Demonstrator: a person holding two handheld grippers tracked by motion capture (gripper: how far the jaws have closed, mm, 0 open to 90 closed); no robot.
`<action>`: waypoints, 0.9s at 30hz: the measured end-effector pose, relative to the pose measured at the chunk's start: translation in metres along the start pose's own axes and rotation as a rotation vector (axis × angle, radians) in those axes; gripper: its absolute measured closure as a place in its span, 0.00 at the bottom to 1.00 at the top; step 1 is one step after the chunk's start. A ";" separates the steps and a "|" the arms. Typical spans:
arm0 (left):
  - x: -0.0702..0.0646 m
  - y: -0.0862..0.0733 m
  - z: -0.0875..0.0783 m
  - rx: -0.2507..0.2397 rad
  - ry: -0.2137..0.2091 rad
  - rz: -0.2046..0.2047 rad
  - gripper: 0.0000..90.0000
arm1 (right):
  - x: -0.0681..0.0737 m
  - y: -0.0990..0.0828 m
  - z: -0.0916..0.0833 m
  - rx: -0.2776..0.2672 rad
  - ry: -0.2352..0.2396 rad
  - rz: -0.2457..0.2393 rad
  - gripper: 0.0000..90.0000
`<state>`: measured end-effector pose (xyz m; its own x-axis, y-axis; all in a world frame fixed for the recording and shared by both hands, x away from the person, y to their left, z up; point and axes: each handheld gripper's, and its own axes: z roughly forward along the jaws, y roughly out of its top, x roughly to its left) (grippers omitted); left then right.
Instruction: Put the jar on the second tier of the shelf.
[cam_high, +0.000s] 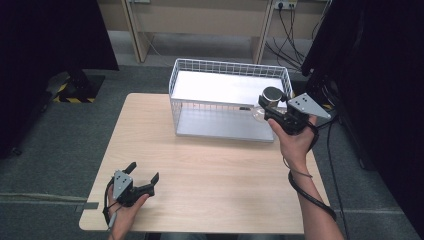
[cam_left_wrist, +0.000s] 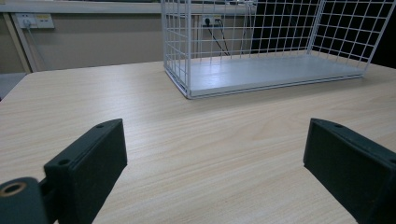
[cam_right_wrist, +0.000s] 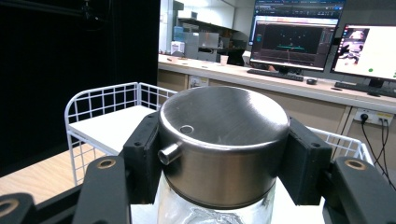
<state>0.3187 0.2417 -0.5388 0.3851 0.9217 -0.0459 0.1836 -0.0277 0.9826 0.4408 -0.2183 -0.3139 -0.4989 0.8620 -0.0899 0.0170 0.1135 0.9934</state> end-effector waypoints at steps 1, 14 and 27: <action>0.000 0.000 0.000 0.000 0.000 0.000 0.06 | -0.001 0.001 0.001 -0.001 -0.003 -0.001 0.45; 0.000 0.000 0.000 0.000 -0.001 0.001 0.06 | -0.008 0.014 0.011 0.011 -0.016 -0.008 0.45; 0.000 0.000 0.000 0.001 -0.001 0.000 0.06 | -0.016 0.022 0.022 0.019 -0.031 -0.005 0.45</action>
<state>0.3188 0.2418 -0.5388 0.3862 0.9213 -0.0462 0.1844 -0.0280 0.9825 0.4685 -0.2185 -0.2921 -0.4716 0.8764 -0.0971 0.0315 0.1268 0.9914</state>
